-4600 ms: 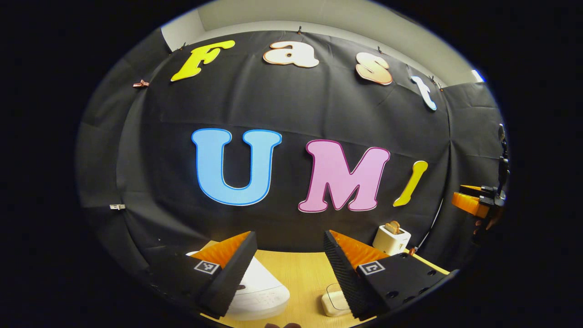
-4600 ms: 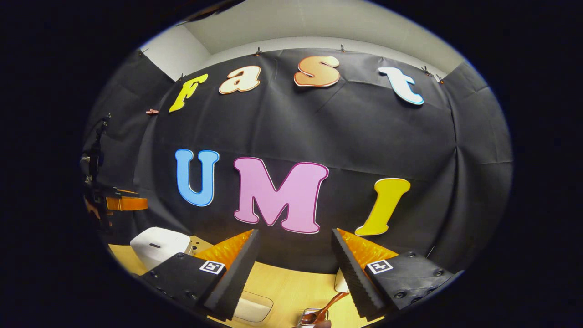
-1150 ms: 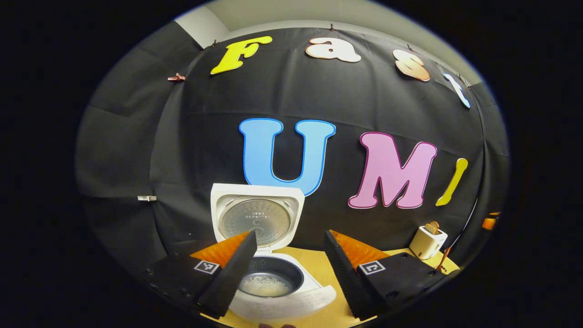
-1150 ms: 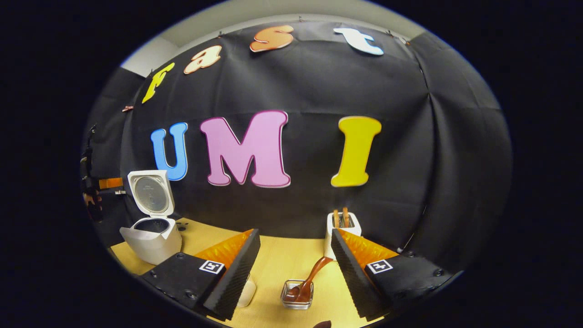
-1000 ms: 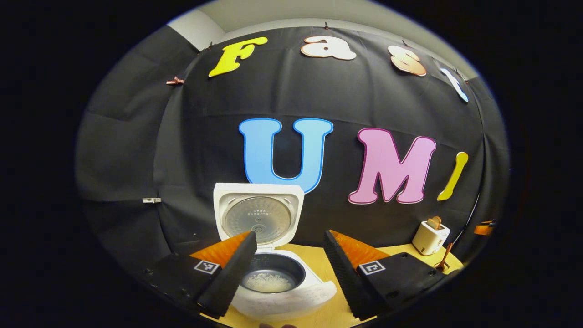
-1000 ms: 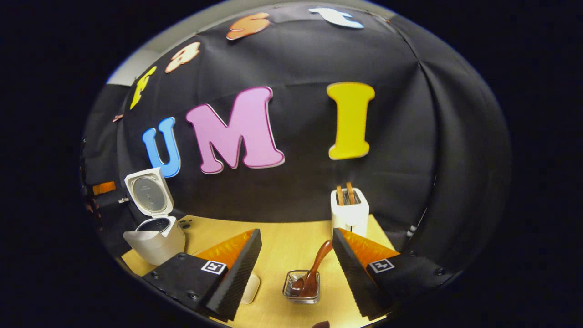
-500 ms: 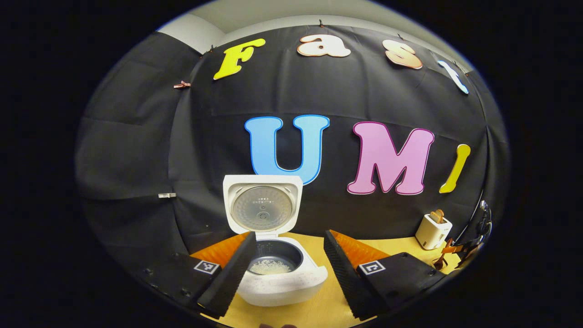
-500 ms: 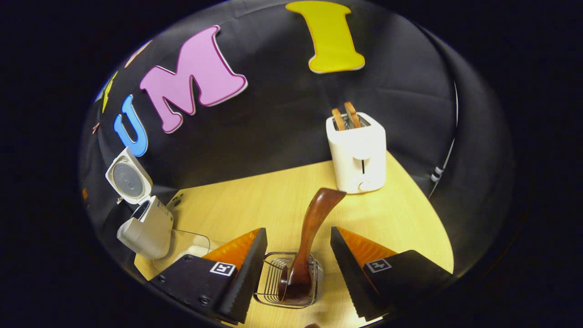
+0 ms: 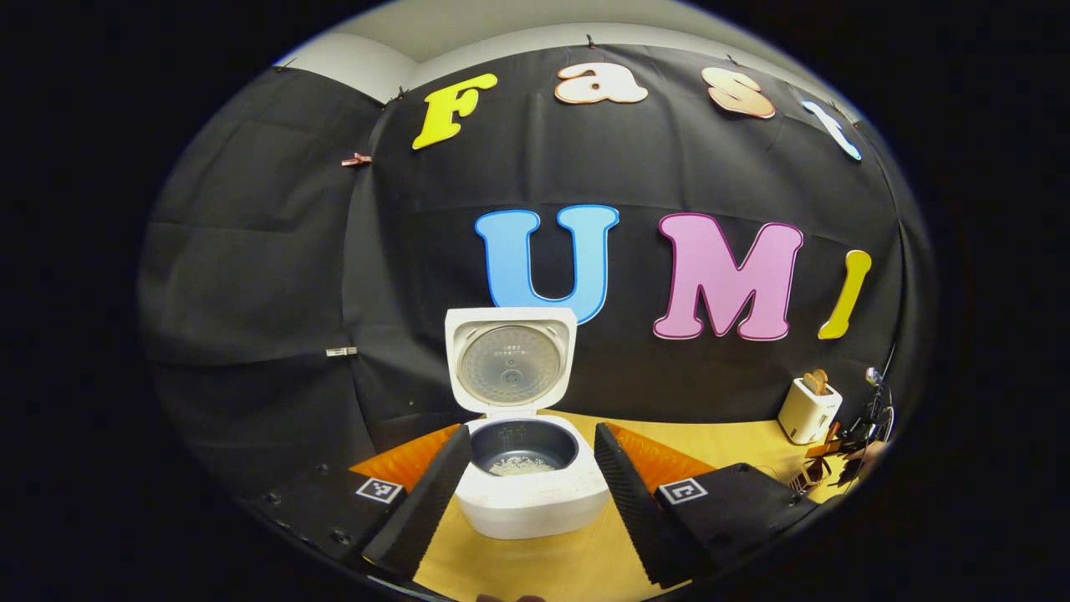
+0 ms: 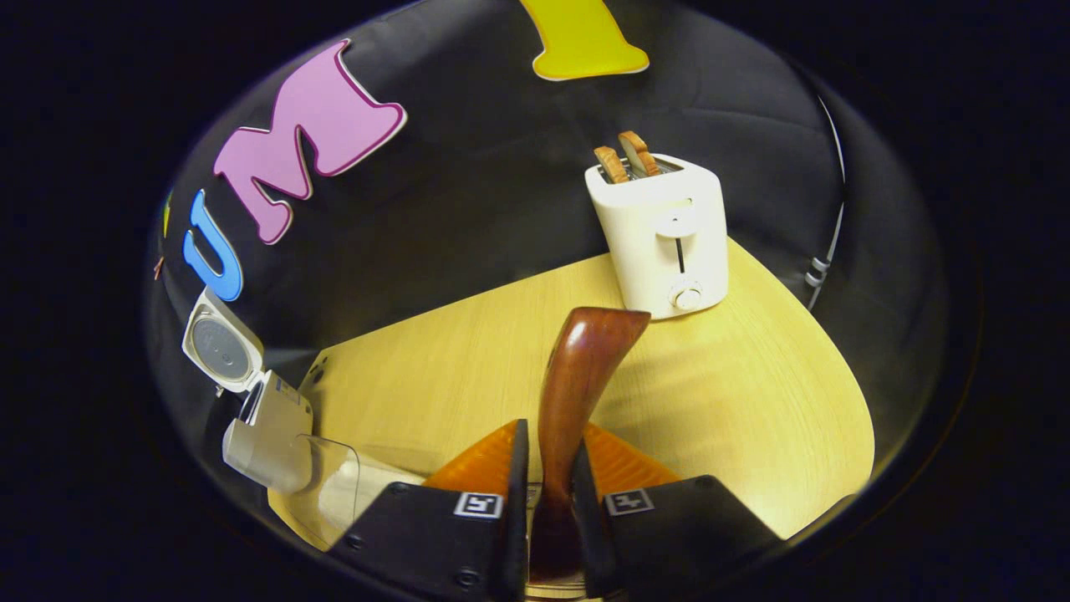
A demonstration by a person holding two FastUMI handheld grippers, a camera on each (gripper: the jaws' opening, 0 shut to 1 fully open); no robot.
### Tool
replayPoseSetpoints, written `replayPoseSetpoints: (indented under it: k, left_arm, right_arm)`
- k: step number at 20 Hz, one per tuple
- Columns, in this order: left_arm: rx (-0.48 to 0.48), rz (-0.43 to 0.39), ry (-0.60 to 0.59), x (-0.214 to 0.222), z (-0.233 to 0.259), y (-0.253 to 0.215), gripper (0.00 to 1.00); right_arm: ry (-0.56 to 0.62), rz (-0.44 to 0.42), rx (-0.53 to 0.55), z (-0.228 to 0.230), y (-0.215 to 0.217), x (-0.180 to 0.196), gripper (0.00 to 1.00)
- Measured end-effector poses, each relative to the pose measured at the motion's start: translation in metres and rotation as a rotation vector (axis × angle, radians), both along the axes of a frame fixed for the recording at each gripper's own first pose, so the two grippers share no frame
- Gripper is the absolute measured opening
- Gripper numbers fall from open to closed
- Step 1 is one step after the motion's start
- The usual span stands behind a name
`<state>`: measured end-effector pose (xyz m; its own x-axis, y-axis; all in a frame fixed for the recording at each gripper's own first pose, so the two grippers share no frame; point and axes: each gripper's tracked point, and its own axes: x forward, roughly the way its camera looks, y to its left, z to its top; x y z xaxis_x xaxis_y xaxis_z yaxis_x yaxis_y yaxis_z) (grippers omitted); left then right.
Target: Close the left gripper, press the button to open the rice cooker; take a wooden spoon from the chopstick holder with the right hand, scoop a spoonful of rice and pour it into the rice cooker, then put the wooden spoon back into the chopstick holder.
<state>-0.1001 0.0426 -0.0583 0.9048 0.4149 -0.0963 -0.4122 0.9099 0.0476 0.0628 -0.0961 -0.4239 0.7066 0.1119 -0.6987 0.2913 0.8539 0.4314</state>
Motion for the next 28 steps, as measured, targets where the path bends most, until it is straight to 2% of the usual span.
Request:
replayPoseSetpoints:
  k: [1,2,10,11,13,15,18,24,26,28]
  left_arm:
    - [-0.004,0.000,-0.002,-0.002,-0.001,0.006,0.95]
    - [-0.011,-0.002,-0.005,-0.002,-0.002,0.013,0.95]
    - [-0.052,-0.090,-0.057,0.033,0.009,0.057,0.95]
    - [-0.057,-0.111,-0.061,0.042,0.008,0.064,0.96]
    - [-0.084,-0.151,-0.067,0.055,0.005,0.072,0.96]
    - [-0.077,-0.172,-0.057,0.061,0.001,0.077,0.95]
    - [-0.059,-0.196,-0.057,0.064,0.005,0.086,0.95]
    - [-0.055,-0.234,-0.046,0.059,0.005,0.106,0.95]
    - [-0.043,-0.242,-0.036,0.056,0.004,0.113,0.95]
    - [-0.032,-0.247,-0.028,0.053,0.005,0.125,0.95]
  right_arm:
    - [0.008,-0.028,0.010,-0.002,-0.001,0.003,0.07]
    - [-0.006,-0.045,-0.003,0.012,-0.010,-0.001,0.19]
    - [-0.211,-0.159,-0.070,0.127,-0.028,-0.001,0.18]
    - [-0.246,-0.159,-0.083,0.148,-0.023,-0.003,0.18]
    - [-0.340,-0.108,-0.095,0.198,0.018,0.001,0.17]
    - [-0.377,-0.046,-0.107,0.214,0.057,0.005,0.18]
    - [-0.394,0.056,-0.165,0.208,0.113,0.011,0.17]
    - [-0.297,0.231,-0.335,0.141,0.191,0.011,0.18]
    - [-0.257,0.255,-0.403,0.119,0.198,0.011,0.18]
    - [-0.200,0.242,-0.475,0.094,0.200,0.013,0.17]
